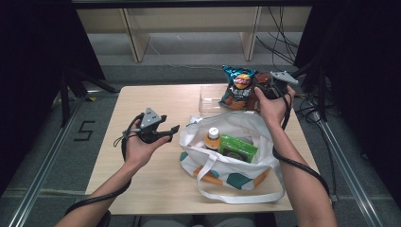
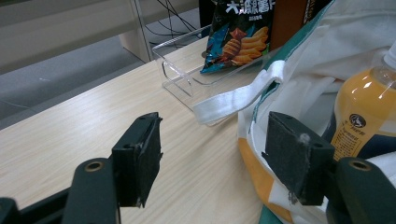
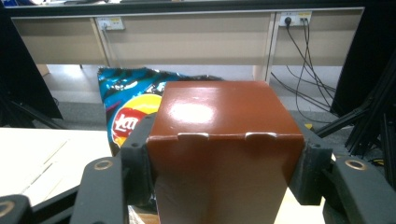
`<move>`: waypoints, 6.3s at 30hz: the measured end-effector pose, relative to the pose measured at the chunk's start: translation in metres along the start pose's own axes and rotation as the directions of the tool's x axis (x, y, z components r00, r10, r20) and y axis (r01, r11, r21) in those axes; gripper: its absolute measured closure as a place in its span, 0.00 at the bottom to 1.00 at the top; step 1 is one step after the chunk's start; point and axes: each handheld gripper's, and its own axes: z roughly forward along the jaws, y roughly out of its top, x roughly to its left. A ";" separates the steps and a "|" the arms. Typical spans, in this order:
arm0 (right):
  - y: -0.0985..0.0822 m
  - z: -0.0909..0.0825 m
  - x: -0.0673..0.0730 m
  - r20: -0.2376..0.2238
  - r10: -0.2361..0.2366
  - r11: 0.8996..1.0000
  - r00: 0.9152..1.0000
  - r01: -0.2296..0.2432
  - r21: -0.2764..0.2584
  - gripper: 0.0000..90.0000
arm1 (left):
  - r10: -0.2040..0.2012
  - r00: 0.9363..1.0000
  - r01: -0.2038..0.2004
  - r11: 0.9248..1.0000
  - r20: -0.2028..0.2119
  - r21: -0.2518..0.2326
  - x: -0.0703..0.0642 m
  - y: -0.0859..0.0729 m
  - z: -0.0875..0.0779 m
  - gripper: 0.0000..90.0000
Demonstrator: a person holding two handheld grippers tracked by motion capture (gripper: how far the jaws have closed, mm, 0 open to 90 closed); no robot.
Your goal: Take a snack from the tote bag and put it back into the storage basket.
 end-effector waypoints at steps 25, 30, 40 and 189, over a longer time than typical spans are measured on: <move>-0.014 0.011 -0.003 0.000 0.012 0.999 1.000 -0.012 0.049 0.43 | 0.000 1.000 0.000 1.000 -0.001 0.005 0.000 -0.001 0.000 0.39; -0.014 0.010 -0.004 -0.014 0.002 0.998 1.000 -0.001 0.058 0.41 | 0.002 1.000 -0.002 1.000 0.001 0.006 -0.001 -0.001 0.000 0.39; -0.007 -0.001 -0.006 -0.057 0.021 0.997 0.998 -0.017 0.071 0.29 | 0.005 1.000 -0.005 1.000 0.000 0.007 -0.001 -0.001 0.000 0.39; -0.095 -0.157 0.026 -0.590 -0.241 0.903 0.770 0.402 0.155 0.96 | 0.006 1.000 -0.006 1.000 0.001 -0.001 -0.003 0.002 0.001 0.39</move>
